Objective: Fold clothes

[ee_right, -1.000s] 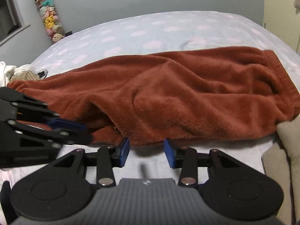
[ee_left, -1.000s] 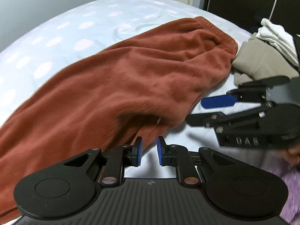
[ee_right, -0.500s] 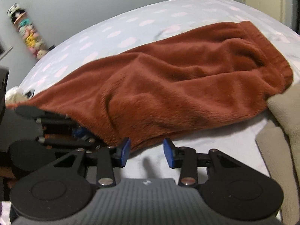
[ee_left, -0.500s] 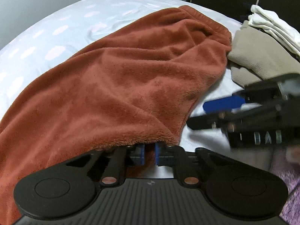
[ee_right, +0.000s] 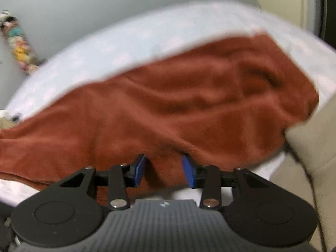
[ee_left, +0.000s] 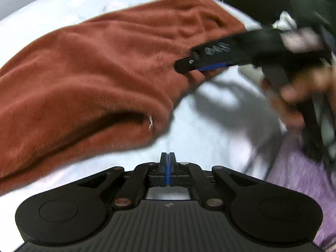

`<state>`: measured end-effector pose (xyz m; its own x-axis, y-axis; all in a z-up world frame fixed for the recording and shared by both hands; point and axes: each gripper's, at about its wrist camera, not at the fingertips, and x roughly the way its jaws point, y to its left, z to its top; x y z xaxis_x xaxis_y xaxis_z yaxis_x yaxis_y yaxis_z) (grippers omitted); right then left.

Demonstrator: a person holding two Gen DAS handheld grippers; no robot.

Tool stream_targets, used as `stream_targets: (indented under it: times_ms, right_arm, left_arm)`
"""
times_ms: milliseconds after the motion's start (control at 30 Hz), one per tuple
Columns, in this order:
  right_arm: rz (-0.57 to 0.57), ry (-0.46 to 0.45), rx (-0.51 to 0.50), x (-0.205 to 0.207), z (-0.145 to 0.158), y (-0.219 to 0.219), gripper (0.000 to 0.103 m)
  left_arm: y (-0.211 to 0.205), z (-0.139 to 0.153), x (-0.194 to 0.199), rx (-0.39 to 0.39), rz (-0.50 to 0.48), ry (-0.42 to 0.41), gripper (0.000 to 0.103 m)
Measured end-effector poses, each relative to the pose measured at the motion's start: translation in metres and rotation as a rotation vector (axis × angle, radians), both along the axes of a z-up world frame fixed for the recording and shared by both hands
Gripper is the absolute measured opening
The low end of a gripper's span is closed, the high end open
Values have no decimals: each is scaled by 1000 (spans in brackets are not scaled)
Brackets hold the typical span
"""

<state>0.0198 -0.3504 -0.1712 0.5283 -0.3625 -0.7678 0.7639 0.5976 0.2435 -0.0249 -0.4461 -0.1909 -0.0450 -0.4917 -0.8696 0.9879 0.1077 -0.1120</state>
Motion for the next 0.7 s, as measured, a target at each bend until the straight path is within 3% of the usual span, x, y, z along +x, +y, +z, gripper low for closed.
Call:
stream_targets:
  times_ms: [67, 167, 200, 233, 300, 400, 467, 600, 700]
  right_arm:
    - [-37, 12, -5, -3, -2, -4, 34]
    - [-91, 51, -47, -6, -3, -6, 18]
    - [-102, 38, -44, -10, -1, -7, 8]
    - [-114, 25, -42, -13, 0, -8, 7]
    - [-136, 0, -38, -20, 3, -10, 9]
    - [-100, -51, -82, -23, 17, 0, 25]
    - [-11, -90, -108, -20, 27, 17, 28]
    - [165, -89, -151, -1, 42, 56, 29]
    - [298, -67, -224, 14, 44, 87, 37]
  left_arm:
    - [5, 1, 1, -13, 36, -5, 0]
    - [13, 8, 10, -42, 94, 3, 0]
    - [16, 10, 13, -48, 107, -11, 0]
    - [20, 14, 17, -56, 121, -21, 0]
    - [30, 23, 24, -80, 151, -54, 0]
    - [33, 35, 25, -116, 150, -159, 2]
    - [31, 40, 25, -125, 136, -234, 11]
    - [24, 41, 19, -135, 92, -363, 23]
    - [17, 33, 15, -118, 22, -450, 34]
